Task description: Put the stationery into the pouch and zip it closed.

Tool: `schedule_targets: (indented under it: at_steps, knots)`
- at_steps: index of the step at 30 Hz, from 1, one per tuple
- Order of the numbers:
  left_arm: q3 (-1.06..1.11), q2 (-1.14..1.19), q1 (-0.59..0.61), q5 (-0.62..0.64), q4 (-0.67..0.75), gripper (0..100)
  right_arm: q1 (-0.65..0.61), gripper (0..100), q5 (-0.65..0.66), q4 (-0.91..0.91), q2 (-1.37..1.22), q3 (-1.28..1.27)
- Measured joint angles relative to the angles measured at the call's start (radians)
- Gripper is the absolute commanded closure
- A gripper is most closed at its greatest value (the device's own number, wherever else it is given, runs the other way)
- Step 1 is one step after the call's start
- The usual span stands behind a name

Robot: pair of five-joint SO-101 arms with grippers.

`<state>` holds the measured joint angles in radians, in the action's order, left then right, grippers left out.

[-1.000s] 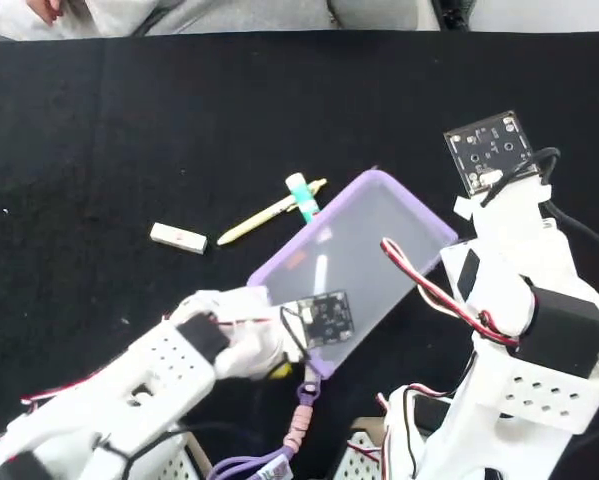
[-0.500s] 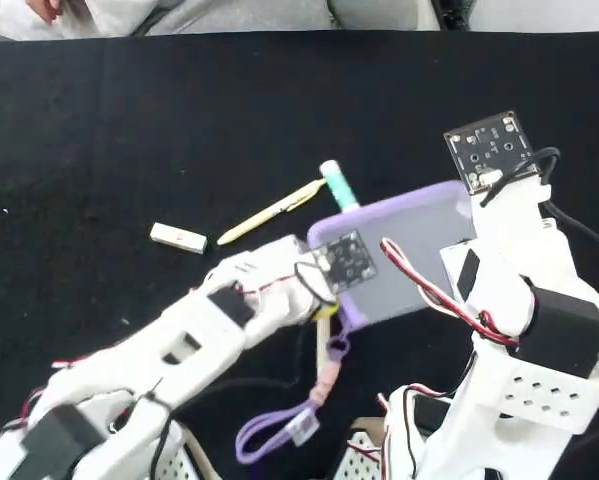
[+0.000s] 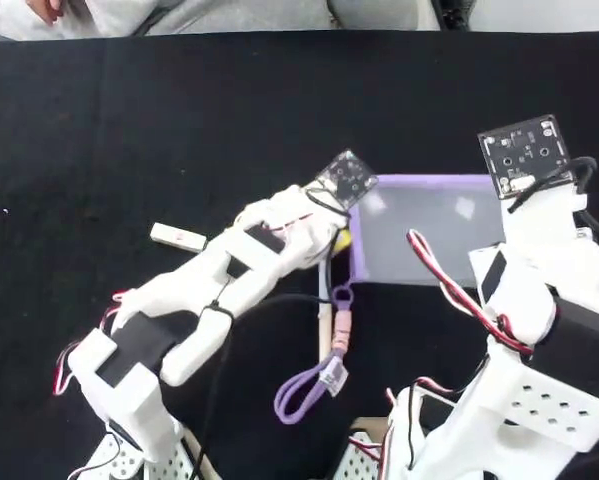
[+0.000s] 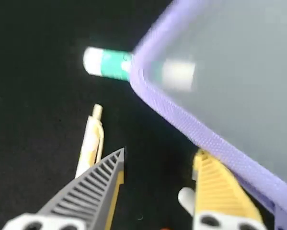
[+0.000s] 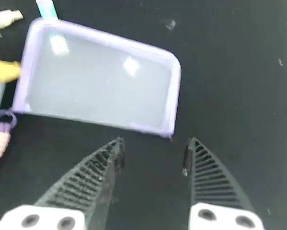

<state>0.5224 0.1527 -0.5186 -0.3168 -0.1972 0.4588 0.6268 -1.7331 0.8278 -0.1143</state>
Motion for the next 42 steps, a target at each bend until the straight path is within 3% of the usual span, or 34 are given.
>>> schedule_targets:
  at_steps: [3, 7, 15, 25, 38, 42]
  knots:
    - [-0.005, -0.044, -0.002, 0.051, -0.008, 77, 0.006, 78.7, 0.008, 0.0, 0.0, 0.0]
    - [-0.009, -0.193, 0.052, 0.104, -0.135, 76, 0.008, 78.9, 0.02, 0.0, 0.0, 0.0]
    - [0.035, -0.611, 0.436, 0.129, -0.308, 76, -0.026, 79.0, 0.106, -0.002, 0.0, 0.0]
    - [0.431, -1.092, 0.999, 0.377, -0.316, 76, -0.448, 79.0, 0.117, -0.002, 0.0, -0.153]
    - [1.149, -1.784, 1.436, 0.361, -0.321, 76, -0.904, 79.0, 0.117, -0.002, 0.0, -0.423]
    - [1.155, -1.88, 1.534, 0.295, -0.433, 76, -0.997, 79.0, 0.117, -0.002, 0.0, -0.529]
